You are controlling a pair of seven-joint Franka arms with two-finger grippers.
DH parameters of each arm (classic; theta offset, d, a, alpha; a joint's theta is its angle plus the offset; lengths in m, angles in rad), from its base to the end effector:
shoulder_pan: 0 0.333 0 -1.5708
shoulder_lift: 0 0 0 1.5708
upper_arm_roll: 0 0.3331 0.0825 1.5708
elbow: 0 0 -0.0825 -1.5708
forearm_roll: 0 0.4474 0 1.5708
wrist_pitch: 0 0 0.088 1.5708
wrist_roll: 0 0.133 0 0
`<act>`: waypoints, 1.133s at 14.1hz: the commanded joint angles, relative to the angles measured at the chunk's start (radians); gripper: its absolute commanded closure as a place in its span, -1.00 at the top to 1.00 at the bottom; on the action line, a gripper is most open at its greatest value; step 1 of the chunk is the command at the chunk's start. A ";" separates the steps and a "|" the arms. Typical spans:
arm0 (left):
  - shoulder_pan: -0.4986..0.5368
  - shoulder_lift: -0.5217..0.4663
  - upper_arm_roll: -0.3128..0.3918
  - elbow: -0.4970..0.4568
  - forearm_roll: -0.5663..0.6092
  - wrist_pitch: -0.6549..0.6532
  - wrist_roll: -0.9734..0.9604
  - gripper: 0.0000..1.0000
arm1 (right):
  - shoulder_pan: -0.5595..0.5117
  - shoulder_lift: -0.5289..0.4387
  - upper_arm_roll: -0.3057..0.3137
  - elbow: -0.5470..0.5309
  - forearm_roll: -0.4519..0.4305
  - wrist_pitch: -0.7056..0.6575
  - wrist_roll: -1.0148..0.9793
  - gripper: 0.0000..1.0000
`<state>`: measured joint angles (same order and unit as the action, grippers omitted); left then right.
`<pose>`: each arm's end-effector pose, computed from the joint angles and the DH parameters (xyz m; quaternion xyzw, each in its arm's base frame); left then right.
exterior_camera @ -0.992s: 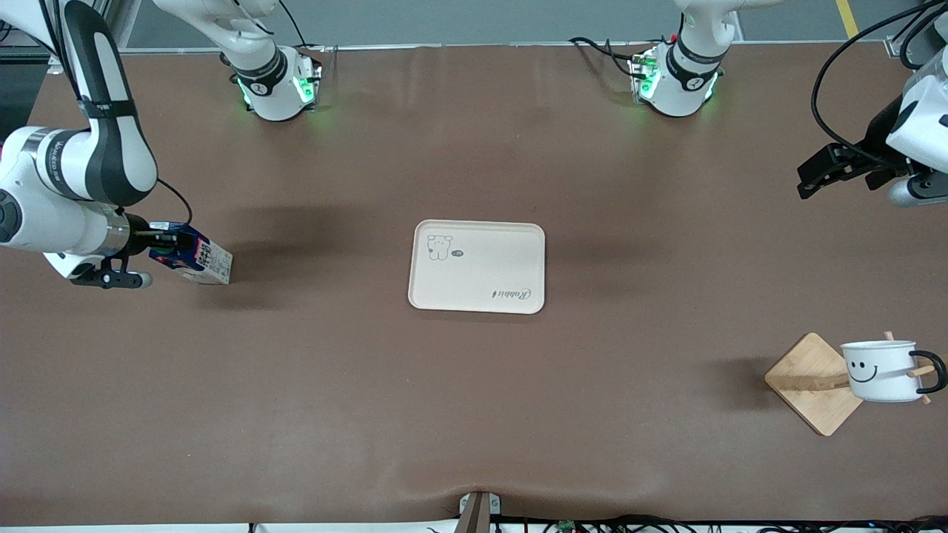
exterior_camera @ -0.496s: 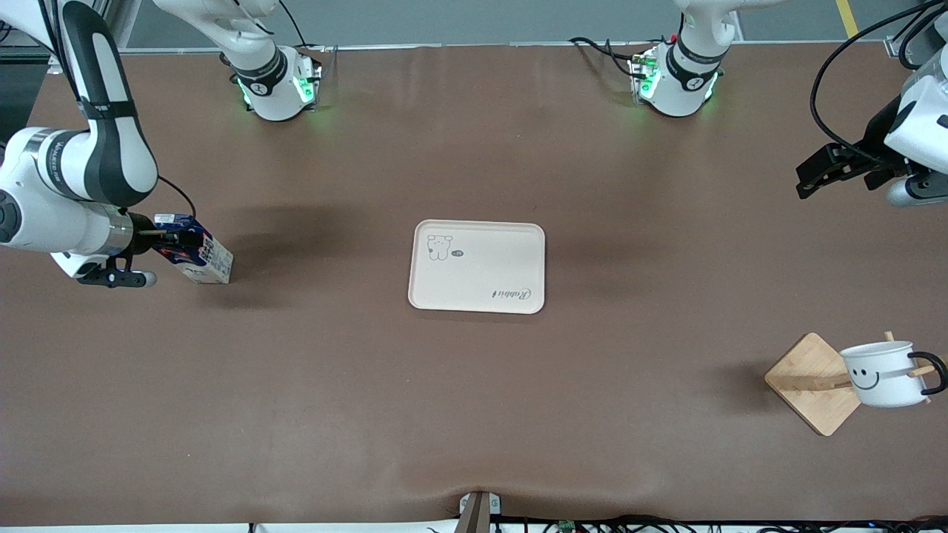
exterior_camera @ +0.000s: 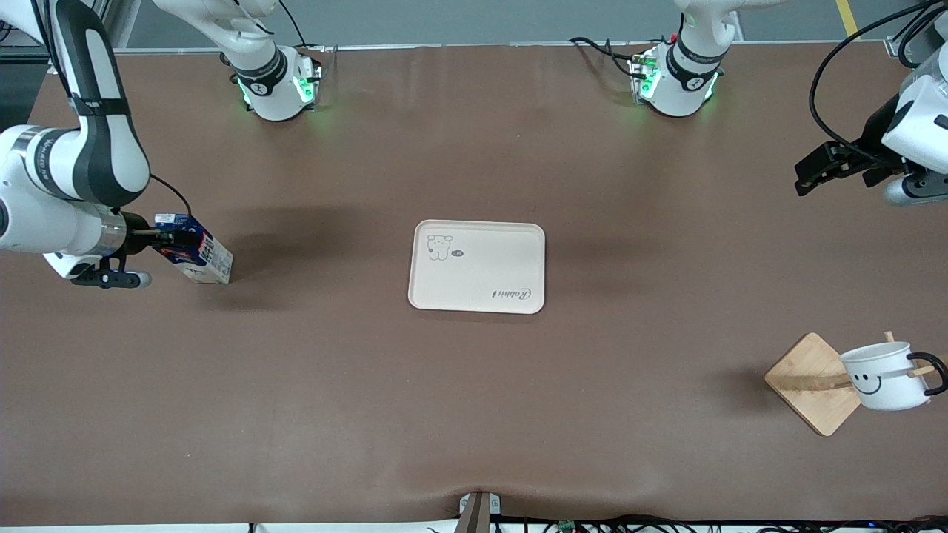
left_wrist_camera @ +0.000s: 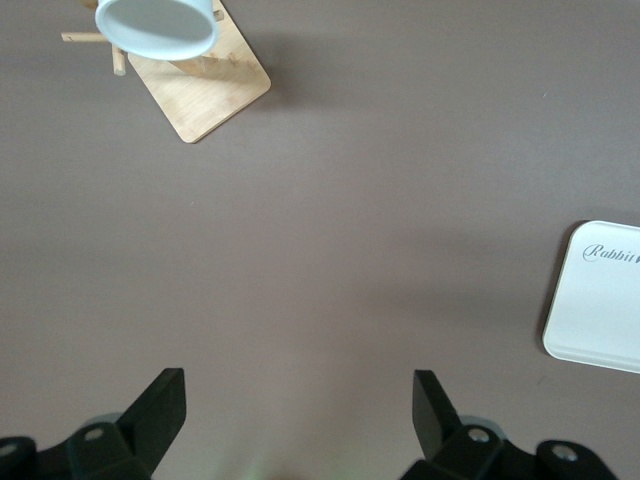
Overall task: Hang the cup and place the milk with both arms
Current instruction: 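Lower the milk carton onto the table and open the right gripper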
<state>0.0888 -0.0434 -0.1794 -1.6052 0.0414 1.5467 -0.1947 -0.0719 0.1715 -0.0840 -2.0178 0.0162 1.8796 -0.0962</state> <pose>0.5986 -0.0509 0.6213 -0.9983 -0.0525 0.0043 0.0254 0.5869 -0.0903 0.3018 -0.9875 0.0336 0.1527 0.0194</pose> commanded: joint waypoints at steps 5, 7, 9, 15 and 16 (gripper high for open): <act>-0.004 -0.004 -0.002 0.007 -0.006 -0.019 -0.005 1.00 | -0.028 0.008 0.015 0.074 0.013 -0.031 -0.028 1.00; -0.004 -0.006 -0.002 0.007 -0.006 -0.019 -0.005 1.00 | -0.028 0.011 0.015 0.100 0.011 -0.031 -0.034 1.00; -0.004 -0.006 -0.006 0.007 -0.006 -0.019 -0.005 1.00 | -0.029 0.019 0.013 0.146 0.005 -0.033 -0.057 1.00; -0.001 -0.010 -0.014 0.007 -0.006 -0.019 -0.005 1.00 | -0.022 0.039 0.015 0.287 0.001 -0.056 -0.105 1.00; -0.001 -0.009 -0.014 0.007 -0.006 -0.019 -0.005 1.00 | -0.014 0.039 0.016 0.309 0.001 -0.057 -0.103 1.00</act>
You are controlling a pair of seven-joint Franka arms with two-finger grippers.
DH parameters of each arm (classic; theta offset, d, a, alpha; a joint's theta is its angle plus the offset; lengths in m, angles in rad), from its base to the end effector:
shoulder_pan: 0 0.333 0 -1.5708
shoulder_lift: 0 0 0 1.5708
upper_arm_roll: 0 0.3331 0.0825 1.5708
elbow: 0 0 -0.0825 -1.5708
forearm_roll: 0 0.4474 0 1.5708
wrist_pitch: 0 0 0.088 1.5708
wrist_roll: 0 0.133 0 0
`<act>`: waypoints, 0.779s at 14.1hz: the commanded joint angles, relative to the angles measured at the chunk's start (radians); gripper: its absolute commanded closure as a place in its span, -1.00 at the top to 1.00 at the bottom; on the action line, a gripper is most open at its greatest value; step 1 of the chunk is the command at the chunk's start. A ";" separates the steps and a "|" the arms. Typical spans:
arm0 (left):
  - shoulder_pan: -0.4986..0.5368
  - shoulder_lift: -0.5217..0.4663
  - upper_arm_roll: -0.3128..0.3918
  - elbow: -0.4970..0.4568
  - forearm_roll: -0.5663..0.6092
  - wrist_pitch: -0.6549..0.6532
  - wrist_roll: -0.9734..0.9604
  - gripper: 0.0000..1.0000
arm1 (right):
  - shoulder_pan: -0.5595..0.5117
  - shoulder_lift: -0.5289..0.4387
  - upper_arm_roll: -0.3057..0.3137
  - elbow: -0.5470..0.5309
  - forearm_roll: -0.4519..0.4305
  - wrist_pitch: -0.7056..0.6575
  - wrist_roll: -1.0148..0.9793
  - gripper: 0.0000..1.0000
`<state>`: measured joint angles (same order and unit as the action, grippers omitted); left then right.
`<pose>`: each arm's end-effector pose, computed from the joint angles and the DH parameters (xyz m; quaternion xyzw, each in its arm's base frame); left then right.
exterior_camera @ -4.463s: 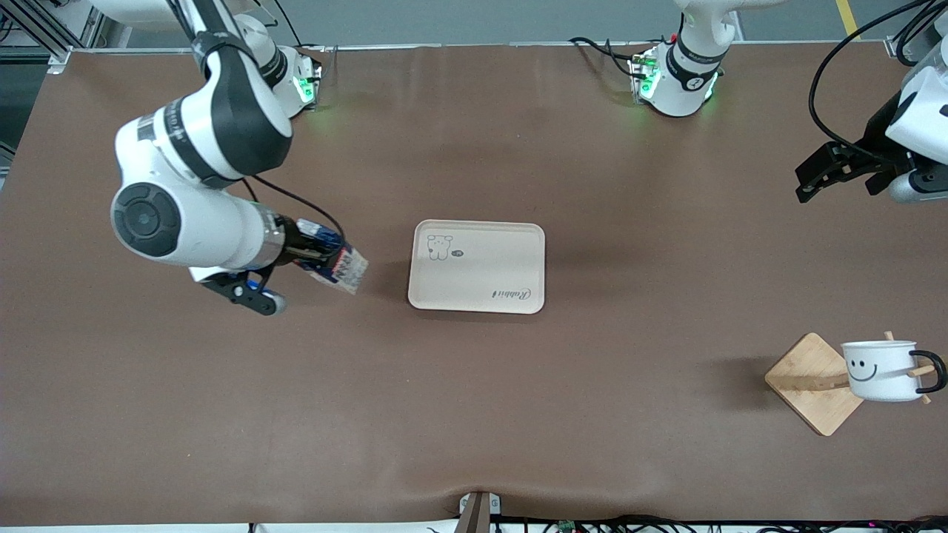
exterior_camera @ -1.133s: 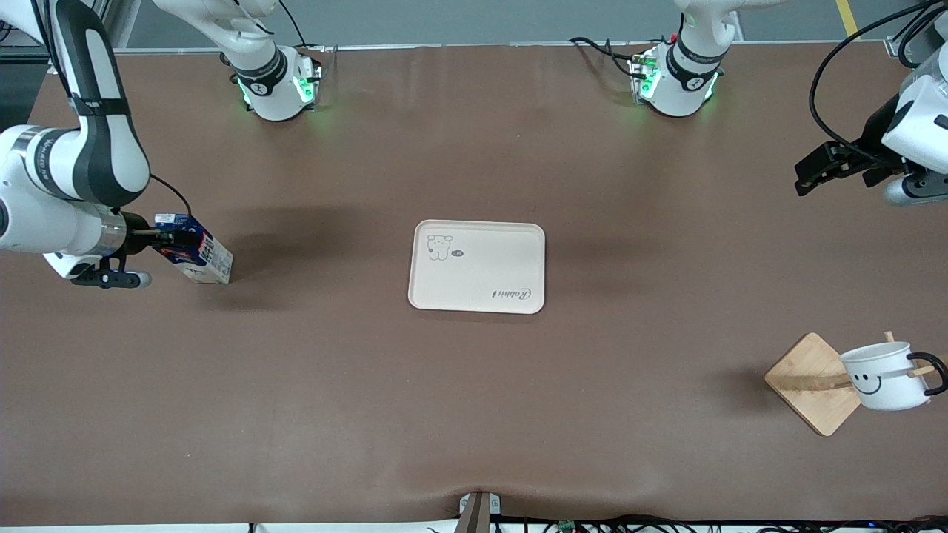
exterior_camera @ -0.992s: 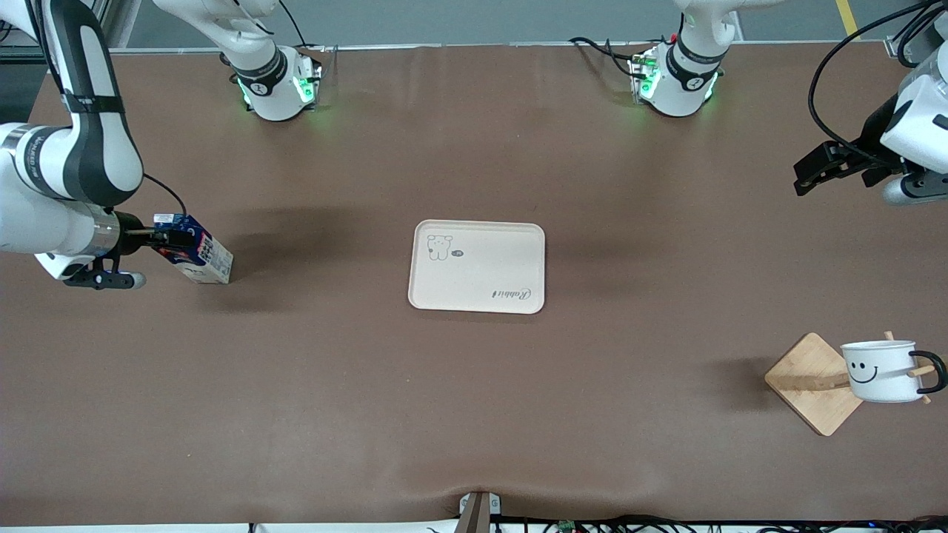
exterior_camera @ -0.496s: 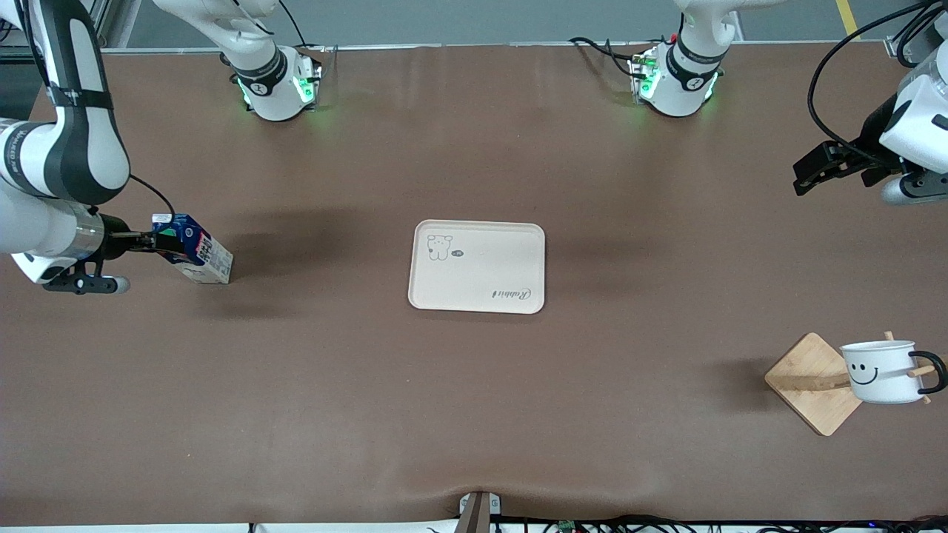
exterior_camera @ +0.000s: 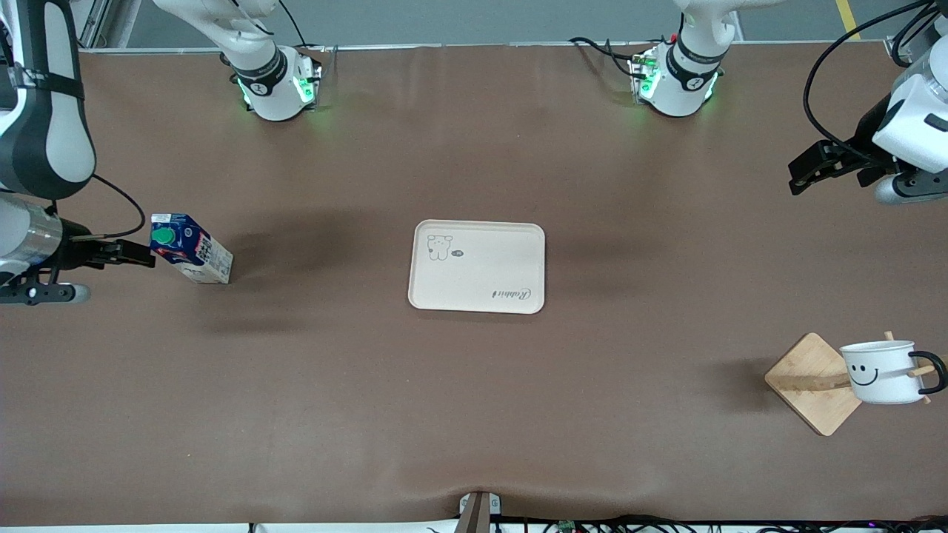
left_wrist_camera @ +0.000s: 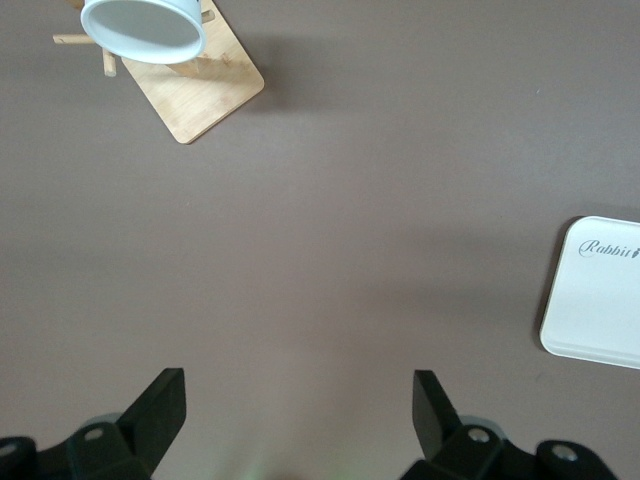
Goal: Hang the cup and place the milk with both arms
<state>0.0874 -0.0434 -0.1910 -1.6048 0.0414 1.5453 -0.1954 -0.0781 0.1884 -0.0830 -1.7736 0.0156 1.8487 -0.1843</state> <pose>0.5978 -0.0588 0.6213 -0.9986 -0.0463 0.0047 0.0258 0.6529 -0.1023 0.4087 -0.9984 -0.0093 0.0555 0.0093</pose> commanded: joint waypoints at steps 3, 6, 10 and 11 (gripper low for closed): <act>0.000 -0.009 -0.002 0.006 -0.006 -0.017 -0.004 1.00 | 0.020 0.023 0.019 0.124 -0.002 -0.022 -0.018 1.00; 0.000 -0.009 -0.002 0.008 -0.006 -0.017 -0.004 1.00 | 0.021 0.032 0.020 0.201 0.003 -0.084 -0.015 1.00; 0.000 -0.009 -0.004 0.006 -0.006 -0.017 -0.004 1.00 | 0.018 0.029 0.019 0.382 -0.002 -0.380 -0.017 1.00; -0.002 -0.009 -0.004 0.006 -0.006 -0.017 -0.004 1.00 | 0.018 0.029 0.020 0.399 0.001 -0.423 -0.018 1.00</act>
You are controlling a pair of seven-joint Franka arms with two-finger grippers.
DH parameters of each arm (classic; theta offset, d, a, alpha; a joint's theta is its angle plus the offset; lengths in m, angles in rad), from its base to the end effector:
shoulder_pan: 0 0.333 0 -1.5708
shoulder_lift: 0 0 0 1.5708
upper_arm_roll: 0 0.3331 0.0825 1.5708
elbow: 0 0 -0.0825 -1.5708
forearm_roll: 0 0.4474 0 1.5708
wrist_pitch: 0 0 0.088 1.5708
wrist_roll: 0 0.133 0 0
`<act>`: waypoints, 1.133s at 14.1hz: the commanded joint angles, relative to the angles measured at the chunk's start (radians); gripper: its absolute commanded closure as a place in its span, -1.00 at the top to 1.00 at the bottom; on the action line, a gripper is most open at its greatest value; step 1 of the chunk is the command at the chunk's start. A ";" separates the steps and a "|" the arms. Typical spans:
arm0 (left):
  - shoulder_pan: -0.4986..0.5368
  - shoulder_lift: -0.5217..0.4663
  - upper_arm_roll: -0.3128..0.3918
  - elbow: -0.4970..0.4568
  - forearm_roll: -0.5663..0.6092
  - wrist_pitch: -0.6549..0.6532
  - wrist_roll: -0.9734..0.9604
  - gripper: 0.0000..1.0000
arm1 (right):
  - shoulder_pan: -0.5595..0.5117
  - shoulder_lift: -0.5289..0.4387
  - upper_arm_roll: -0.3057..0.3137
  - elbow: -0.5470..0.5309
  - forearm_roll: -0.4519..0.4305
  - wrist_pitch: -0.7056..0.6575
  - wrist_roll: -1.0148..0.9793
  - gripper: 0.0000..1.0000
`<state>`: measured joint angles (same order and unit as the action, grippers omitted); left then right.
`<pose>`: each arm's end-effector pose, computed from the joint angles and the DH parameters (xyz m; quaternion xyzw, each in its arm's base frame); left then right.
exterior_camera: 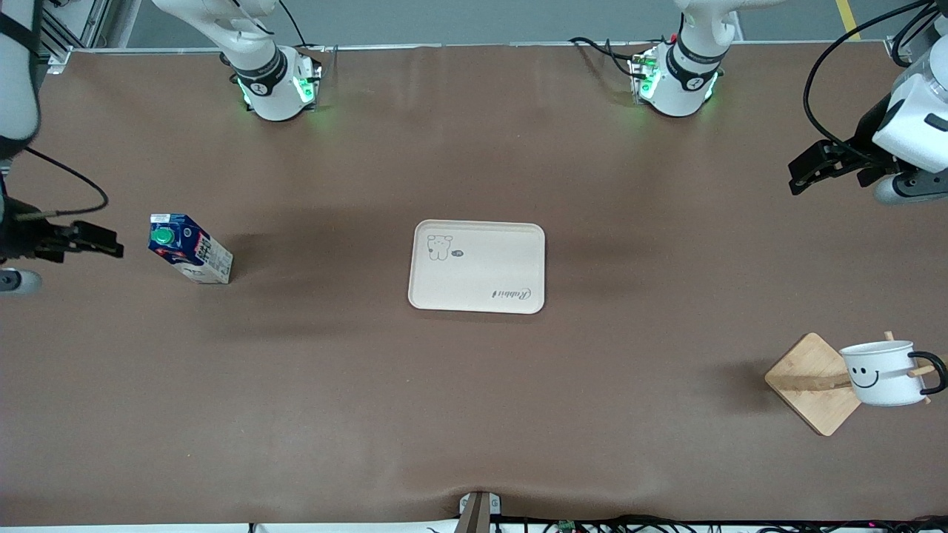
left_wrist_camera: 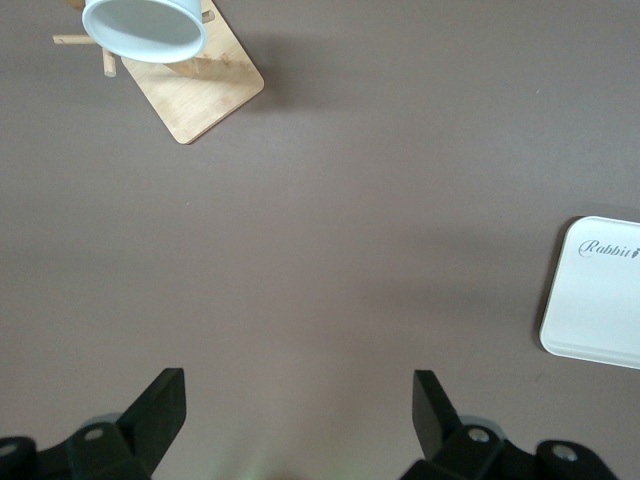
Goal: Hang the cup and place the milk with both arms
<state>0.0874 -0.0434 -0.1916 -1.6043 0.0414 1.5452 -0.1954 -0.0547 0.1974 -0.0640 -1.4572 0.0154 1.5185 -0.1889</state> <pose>0.5977 -0.0592 0.6216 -0.9986 -0.0460 0.0044 0.0258 0.6640 -0.0735 0.5447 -0.9971 -0.0351 0.0668 0.0118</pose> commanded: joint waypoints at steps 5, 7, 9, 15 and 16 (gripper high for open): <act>0.002 -0.007 -0.002 0.006 -0.005 -0.017 0.002 1.00 | 0.012 -0.025 0.001 0.046 0.014 -0.112 -0.009 1.00; 0.005 -0.007 -0.002 0.006 -0.003 -0.017 0.010 1.00 | 0.012 -0.045 0.001 0.031 0.006 -0.106 -0.006 1.00; 0.006 -0.006 -0.002 0.007 -0.003 -0.016 0.014 1.00 | 0.013 -0.081 0.000 -0.001 -0.011 -0.087 -0.006 1.00; 0.005 0.007 -0.002 0.043 0.003 -0.016 0.016 1.00 | 0.013 -0.220 -0.008 -0.150 -0.015 0.038 -0.006 1.00; 0.005 0.008 -0.002 0.043 0.003 -0.016 0.017 1.00 | 0.016 -0.222 -0.008 -0.149 -0.015 0.039 -0.007 1.00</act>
